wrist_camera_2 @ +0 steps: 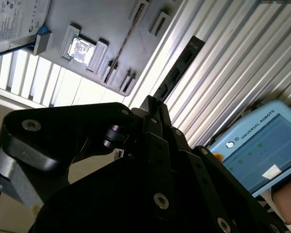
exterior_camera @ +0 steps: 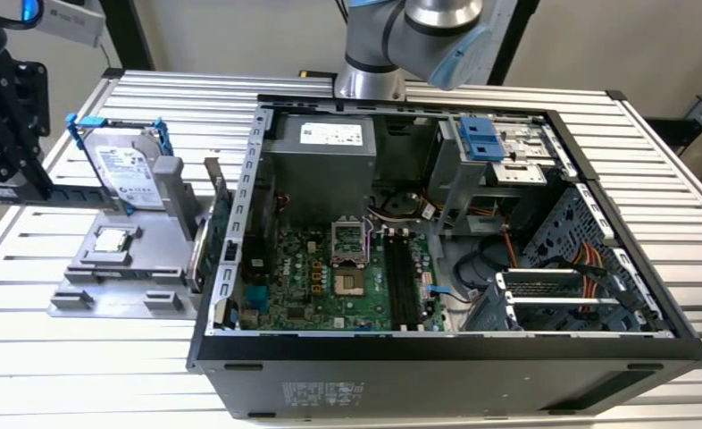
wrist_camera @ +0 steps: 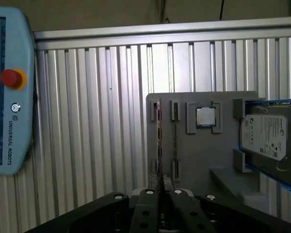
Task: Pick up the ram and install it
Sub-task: 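Pick up the ram and move it above insertion slot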
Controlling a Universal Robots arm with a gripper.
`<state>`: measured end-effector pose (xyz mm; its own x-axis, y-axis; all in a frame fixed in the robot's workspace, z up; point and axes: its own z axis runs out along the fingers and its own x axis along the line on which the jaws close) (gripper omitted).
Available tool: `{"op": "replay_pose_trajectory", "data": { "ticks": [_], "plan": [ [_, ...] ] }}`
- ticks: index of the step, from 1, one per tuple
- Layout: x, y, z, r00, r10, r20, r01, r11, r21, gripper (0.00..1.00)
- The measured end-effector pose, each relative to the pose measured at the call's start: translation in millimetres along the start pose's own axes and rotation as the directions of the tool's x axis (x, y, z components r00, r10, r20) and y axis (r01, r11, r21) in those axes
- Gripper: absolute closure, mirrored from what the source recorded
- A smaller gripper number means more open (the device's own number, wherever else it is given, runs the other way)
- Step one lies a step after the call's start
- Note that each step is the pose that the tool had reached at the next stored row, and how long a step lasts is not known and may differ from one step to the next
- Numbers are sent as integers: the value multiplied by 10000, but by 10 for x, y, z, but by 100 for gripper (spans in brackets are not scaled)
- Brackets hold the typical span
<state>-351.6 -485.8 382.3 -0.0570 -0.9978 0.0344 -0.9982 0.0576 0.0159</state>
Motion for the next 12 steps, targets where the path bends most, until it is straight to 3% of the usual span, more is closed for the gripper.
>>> {"op": "replay_pose_trajectory", "data": {
  "ticks": [12],
  "plan": [
    [-9, -159, -2, 10000, 1, 1, -1, 10000, 0, 100]
  ]
}}
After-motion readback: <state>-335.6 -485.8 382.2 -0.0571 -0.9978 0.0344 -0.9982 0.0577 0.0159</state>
